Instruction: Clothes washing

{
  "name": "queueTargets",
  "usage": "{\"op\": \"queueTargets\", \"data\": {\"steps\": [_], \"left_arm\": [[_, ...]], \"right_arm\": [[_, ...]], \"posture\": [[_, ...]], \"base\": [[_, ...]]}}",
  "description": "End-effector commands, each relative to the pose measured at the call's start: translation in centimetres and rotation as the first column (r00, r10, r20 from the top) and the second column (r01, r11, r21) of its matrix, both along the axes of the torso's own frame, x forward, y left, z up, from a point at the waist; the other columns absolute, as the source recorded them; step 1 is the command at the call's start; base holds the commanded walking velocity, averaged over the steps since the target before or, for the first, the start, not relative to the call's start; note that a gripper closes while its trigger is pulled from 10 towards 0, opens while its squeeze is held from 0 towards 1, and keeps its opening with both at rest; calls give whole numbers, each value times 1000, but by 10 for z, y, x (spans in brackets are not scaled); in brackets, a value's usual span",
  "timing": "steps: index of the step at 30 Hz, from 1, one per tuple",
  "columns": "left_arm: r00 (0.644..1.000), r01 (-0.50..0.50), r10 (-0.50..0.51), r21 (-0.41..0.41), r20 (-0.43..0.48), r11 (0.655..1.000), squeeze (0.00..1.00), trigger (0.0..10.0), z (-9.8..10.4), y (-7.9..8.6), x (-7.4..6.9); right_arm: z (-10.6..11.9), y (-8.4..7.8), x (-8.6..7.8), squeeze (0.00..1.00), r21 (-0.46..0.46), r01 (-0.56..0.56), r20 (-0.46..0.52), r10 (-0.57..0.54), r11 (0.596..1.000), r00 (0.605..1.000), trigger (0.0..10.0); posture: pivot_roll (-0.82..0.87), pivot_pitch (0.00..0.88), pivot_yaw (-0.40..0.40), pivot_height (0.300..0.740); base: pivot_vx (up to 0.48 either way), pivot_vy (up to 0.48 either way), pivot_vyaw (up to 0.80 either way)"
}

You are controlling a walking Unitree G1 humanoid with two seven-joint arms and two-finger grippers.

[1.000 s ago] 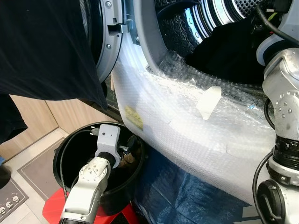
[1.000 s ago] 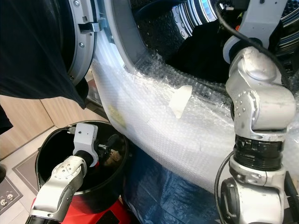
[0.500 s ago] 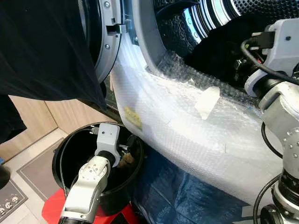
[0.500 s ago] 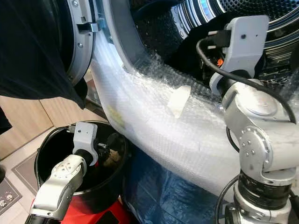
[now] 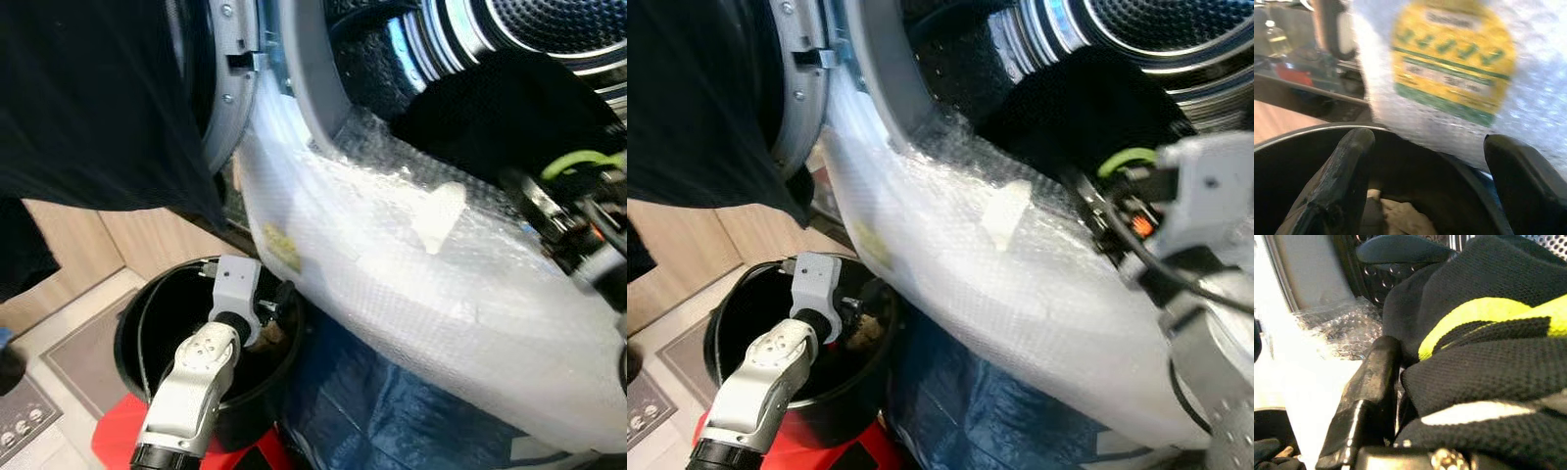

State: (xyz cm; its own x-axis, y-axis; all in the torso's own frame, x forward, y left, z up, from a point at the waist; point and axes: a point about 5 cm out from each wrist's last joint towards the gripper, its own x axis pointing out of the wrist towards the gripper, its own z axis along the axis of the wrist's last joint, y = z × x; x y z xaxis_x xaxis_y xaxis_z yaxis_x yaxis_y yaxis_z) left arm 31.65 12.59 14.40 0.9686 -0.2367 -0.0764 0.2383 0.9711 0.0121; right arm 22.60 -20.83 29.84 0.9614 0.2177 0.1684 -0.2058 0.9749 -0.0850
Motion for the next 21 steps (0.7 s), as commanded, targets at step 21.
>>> {"op": "queueTargets", "data": {"steps": [21], "left_arm": [[999, 19, -18, -19, 45, 1000, 0, 10000, 8, 1, 5]], "right_arm": [[10, -12, -70, 0, 237, -397, 510, 235, 887, 827, 10000]], "posture": [[-9, 106, 11, 740]], "base": [[0, 0, 0]]}}
